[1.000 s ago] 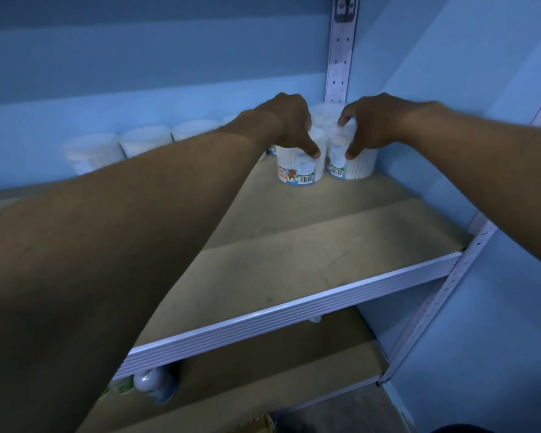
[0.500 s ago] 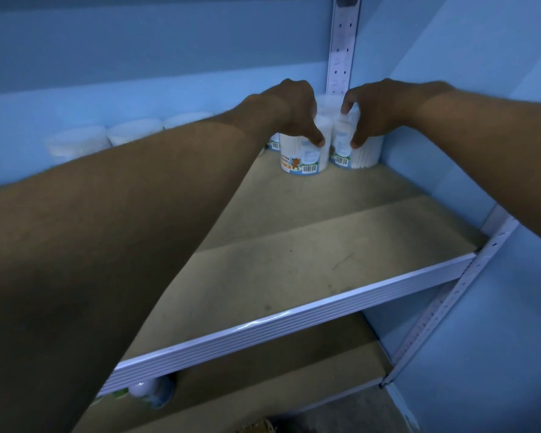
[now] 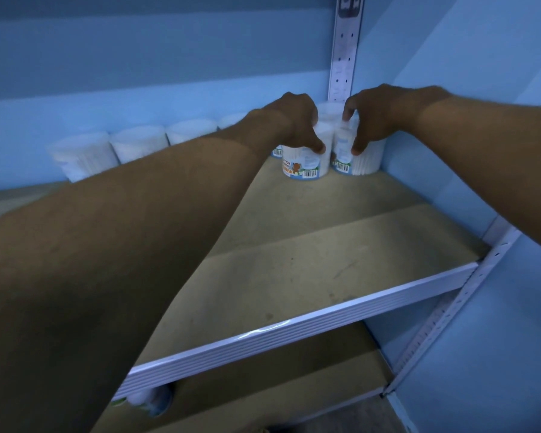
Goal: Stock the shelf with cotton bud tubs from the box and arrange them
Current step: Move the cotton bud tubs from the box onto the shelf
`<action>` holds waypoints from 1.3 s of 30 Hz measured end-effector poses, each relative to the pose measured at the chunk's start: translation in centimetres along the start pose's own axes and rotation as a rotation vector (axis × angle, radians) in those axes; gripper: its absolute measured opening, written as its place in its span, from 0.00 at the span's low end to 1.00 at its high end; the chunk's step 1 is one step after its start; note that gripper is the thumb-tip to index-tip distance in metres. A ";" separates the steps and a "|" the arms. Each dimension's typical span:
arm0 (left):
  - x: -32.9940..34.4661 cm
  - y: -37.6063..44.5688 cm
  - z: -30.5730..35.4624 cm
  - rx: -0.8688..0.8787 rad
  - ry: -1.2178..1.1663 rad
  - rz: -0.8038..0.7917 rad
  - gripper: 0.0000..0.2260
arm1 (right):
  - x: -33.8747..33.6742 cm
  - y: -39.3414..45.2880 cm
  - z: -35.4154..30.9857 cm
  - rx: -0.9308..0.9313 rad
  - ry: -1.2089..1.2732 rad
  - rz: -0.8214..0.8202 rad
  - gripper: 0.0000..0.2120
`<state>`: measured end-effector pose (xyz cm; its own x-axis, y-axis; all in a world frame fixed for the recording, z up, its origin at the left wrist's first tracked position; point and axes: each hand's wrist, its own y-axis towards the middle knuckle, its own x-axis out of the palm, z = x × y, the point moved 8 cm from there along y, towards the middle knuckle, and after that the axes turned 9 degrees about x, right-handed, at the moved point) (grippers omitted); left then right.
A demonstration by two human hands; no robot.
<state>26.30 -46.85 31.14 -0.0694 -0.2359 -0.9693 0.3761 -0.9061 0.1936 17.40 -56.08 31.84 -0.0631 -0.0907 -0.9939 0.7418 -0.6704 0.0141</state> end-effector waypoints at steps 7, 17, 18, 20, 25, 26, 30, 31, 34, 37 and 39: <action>0.1 -2.6 -0.1 0.022 -0.077 0.105 0.34 | 1.1 -1.3 0.3 -0.016 0.118 0.047 0.49; -1.9 -11.5 0.8 -0.024 -0.043 -0.002 0.32 | 0.0 -9.0 -0.8 -0.074 0.173 0.039 0.41; -2.3 -12.7 1.0 -0.031 -0.039 -0.010 0.32 | -0.2 -10.1 -1.0 -0.086 0.179 0.040 0.41; -3.2 -15.2 1.5 -0.031 -0.026 -0.013 0.32 | -0.6 -12.4 -1.8 -0.110 0.198 0.045 0.42; -4.7 -21.7 2.4 -0.031 -0.008 0.001 0.32 | -1.2 -18.8 -4.4 -0.185 0.263 0.044 0.41; -4.8 -23.0 2.4 -0.031 -0.008 0.000 0.32 | -1.2 -20.1 -5.0 -0.204 0.285 0.044 0.40; -5.3 -28.7 3.1 -0.013 -0.001 0.003 0.30 | -0.3 -25.0 -7.5 -0.291 0.355 0.051 0.37; -5.3 -30.2 3.3 -0.011 -0.007 0.007 0.29 | 0.2 -26.0 -8.1 -0.313 0.363 0.050 0.37; -4.9 -34.8 3.3 -0.009 -0.024 0.037 0.26 | 1.8 -28.4 -9.8 -0.371 0.397 0.045 0.37; -4.0 -39.1 2.7 -0.024 -0.029 0.062 0.24 | 3.4 -30.7 -11.5 -0.419 0.416 0.057 0.38; -3.3 -41.7 2.3 -0.021 -0.030 0.073 0.23 | 4.5 -32.3 -12.8 -0.455 0.428 0.054 0.38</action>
<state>8.72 -9.14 26.64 -0.0682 -0.3115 -0.9478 0.4007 -0.8786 0.2599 1.71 -25.42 25.47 0.1852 0.2504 -0.9503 0.9525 -0.2836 0.1109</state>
